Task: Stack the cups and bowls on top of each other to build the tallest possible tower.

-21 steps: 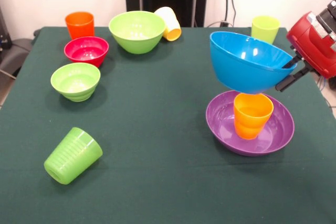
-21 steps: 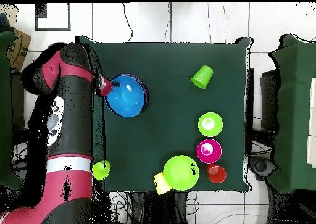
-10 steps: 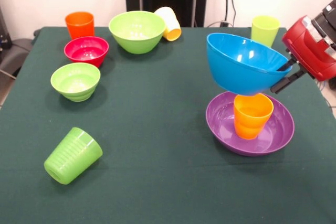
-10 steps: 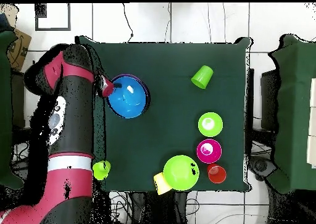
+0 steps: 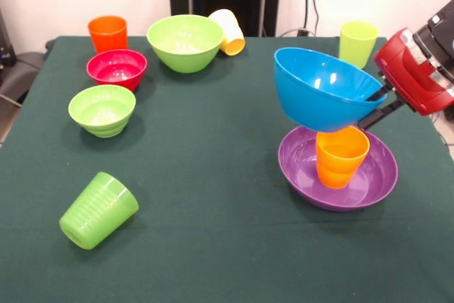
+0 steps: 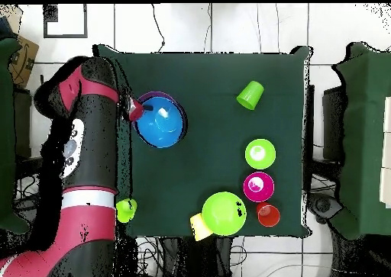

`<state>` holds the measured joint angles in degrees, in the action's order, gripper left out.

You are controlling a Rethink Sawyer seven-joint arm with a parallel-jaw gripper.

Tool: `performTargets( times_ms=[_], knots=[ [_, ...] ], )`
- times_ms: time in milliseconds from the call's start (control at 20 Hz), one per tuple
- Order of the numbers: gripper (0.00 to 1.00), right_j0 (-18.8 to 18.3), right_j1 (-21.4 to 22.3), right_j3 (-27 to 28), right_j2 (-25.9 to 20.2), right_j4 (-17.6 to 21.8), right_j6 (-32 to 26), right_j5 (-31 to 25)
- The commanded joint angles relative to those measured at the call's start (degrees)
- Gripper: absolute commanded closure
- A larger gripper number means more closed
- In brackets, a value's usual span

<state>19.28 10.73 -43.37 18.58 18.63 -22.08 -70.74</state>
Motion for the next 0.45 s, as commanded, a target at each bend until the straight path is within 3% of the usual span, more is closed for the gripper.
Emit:
performTargets(
  times_ms=[50, 450],
  knots=[
    [1.0, 0.13, -0.26, -0.08, -3.09, -0.54, 16.6, -1.7],
    [1.0, 0.21, 0.4, -1.17, -2.58, -0.36, 16.8, -1.4]
  ],
)
